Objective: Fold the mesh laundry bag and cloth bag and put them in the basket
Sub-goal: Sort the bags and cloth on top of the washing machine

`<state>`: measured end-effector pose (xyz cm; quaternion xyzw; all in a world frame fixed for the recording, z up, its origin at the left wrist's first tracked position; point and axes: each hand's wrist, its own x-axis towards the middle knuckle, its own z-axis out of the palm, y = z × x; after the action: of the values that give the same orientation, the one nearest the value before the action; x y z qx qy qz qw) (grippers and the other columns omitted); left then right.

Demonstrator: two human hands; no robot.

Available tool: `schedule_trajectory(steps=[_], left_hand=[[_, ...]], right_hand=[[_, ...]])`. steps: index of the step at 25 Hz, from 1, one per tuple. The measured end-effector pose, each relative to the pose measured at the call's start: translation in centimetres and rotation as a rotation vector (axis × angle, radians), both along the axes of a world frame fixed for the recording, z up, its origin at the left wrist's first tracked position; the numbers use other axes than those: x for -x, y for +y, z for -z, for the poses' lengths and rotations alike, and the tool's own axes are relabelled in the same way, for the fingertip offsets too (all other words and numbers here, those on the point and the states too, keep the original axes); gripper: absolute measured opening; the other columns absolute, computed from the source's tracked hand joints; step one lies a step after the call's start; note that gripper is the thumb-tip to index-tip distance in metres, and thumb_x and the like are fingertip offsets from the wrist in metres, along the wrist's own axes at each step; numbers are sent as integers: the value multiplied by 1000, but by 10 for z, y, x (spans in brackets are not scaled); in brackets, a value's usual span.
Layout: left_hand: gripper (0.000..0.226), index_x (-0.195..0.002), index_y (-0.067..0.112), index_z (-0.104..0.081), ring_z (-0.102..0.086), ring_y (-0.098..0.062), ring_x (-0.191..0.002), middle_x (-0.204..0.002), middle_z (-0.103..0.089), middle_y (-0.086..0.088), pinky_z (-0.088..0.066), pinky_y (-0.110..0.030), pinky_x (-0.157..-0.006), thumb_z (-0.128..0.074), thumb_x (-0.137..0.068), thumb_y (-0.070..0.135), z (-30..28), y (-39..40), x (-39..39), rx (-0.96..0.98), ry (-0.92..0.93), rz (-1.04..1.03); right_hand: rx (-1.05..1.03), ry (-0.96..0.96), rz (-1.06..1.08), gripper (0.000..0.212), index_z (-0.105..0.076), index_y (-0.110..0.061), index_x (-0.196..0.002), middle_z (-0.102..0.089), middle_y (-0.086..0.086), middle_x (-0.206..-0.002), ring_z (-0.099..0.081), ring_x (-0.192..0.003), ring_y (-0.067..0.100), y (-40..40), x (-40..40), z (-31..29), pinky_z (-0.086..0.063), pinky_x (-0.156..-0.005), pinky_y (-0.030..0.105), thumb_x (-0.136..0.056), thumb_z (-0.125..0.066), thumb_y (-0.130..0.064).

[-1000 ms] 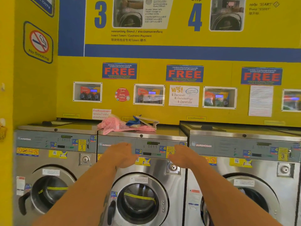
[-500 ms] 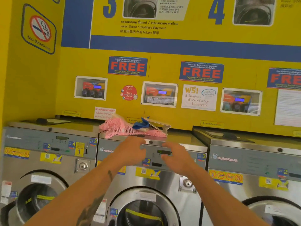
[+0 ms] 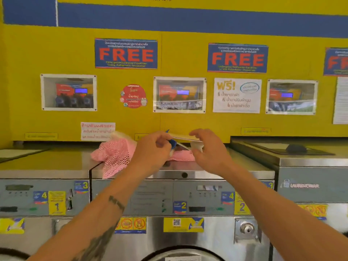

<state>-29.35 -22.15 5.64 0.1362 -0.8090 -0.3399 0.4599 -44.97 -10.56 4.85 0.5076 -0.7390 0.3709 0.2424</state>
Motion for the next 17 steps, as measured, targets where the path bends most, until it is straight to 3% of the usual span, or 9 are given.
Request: schedule_trajectory(steps=[3,6,8,10,11,13,15,17], left_hand=[[44,-126,18,-56,-57,-13,-99,-100,-54,13,-43,-19,-78,-70,-85,12,10,-30,53,94,-31,-28],[80,-145,22,-35,-41,-27,-124,-130,-44,-4,-38,-38,-100,-77,-78,29,23,-63,107,246,-175,-158],[96,-151,30,-16,-32,-33,-133,-145,-27,-9,-37,-47,-106,-73,-75,39,28,-88,139,332,-311,-252],[107,-151,36,-1,-31,-38,-135,-155,-10,-8,-40,-52,-104,-73,-72,35,27,-111,164,310,-480,-344],[109,-150,38,1,-42,-41,-128,-155,-11,-9,-46,-51,-96,-74,-70,31,25,-122,174,262,-569,-358],[100,-147,35,-8,-61,-32,-95,-137,-39,-10,-54,-44,-76,-72,-70,32,20,-137,188,177,-719,-333],[80,-139,28,-21,-62,-21,-82,-110,-59,-4,-55,-41,-74,-69,-75,34,5,-149,193,149,-876,-279],[66,-133,28,-30,-60,-15,-76,-96,-63,-2,-50,-33,-70,-69,-80,32,-15,-161,192,118,-970,-238]], right_hand=[[-56,0,91,54,-46,-23,-135,-49,8,-131,-45,-120,29,-27,44,4,-43,-96,42,-83,-60,-23],[-126,57,172,68,-40,-22,-141,-45,10,-134,-43,-121,33,-59,87,7,-42,-97,46,-77,-63,-25],[-182,143,198,74,-36,-24,-143,-42,9,-138,-41,-124,34,-89,117,11,-38,-100,47,-75,-62,-32],[-254,204,199,78,-32,-25,-146,-38,10,-140,-37,-128,35,-122,144,17,-33,-102,50,-75,-62,-43],[-307,213,196,81,-30,-25,-146,-37,10,-140,-36,-128,36,-137,156,19,-31,-102,52,-75,-62,-47],[-429,235,193,86,-27,-23,-145,-36,12,-138,-36,-125,37,-159,174,18,-31,-100,53,-71,-66,-44],[-486,240,175,82,-30,-22,-142,-39,13,-134,-39,-120,37,-167,186,12,-33,-96,52,-70,-67,-37],[-498,222,135,71,-33,-22,-138,-42,11,-130,-41,-116,35,-168,196,4,-34,-93,50,-75,-63,-36]])
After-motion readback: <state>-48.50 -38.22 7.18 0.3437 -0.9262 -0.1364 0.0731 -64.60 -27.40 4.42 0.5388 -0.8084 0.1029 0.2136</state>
